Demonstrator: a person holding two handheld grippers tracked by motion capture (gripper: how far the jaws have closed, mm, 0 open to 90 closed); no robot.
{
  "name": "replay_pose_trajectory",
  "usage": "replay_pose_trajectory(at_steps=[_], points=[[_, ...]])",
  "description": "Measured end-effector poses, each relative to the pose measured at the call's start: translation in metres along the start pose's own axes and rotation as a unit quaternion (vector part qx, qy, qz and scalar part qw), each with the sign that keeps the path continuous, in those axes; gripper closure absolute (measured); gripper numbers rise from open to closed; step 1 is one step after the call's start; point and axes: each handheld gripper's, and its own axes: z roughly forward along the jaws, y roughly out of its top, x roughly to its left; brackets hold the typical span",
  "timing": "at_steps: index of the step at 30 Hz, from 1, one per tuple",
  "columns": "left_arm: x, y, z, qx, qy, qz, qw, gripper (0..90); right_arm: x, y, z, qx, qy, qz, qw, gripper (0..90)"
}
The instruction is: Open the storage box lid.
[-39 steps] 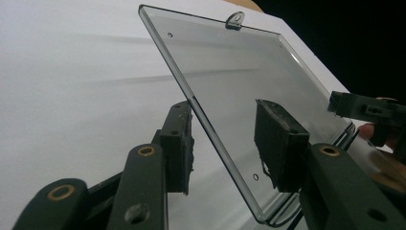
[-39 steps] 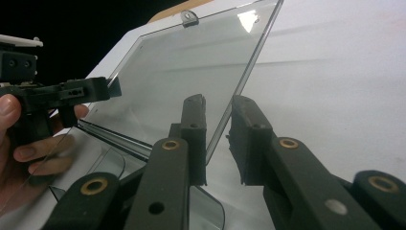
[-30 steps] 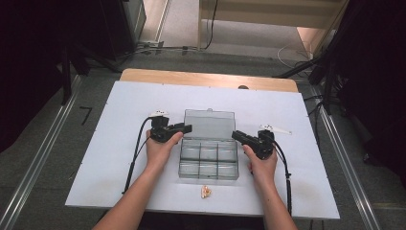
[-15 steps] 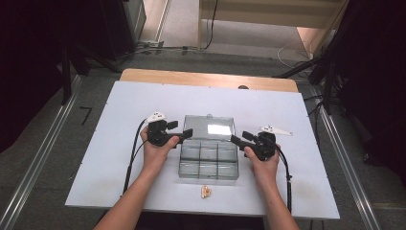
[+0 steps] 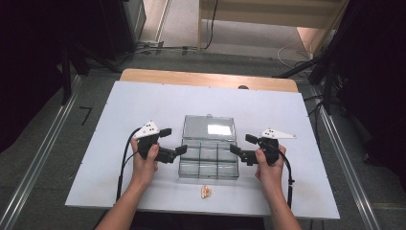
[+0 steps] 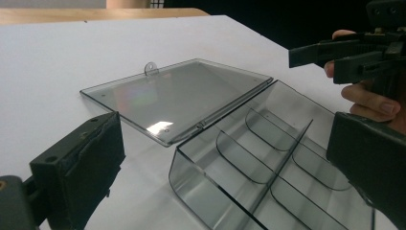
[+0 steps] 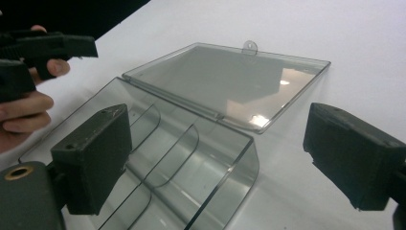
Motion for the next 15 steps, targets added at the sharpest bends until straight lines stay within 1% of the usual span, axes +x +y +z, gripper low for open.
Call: replay_pose_trajectory(at_steps=[3, 5, 9, 12, 15], points=[[-0.002, -0.004, -0.011, -0.004, -0.003, 0.003, 1.0, 0.0, 0.005, -0.001, -0.004, 0.004, 0.005, -0.008, 1.0, 2.7], [-0.003, -0.006, -0.018, -0.006, 0.0, 0.009, 0.9999, 0.0, 0.009, -0.002, -0.007, 0.005, 0.012, -0.013, 0.9998, 0.0], [-0.005, -0.012, -0.032, -0.009, 0.005, 0.012, 0.9999, 0.0, 0.014, -0.003, -0.012, 0.004, 0.022, -0.022, 0.9995, 0.0], [-0.005, -0.016, -0.043, -0.012, 0.01, 0.015, 0.9998, 0.0, 0.017, -0.005, -0.015, 0.005, 0.02, -0.026, 0.9995, 0.0], [-0.005, -0.022, -0.053, -0.019, 0.01, 0.01, 0.9997, 0.0, 0.02, -0.007, -0.017, 0.007, 0.023, -0.027, 0.9994, 0.0]])
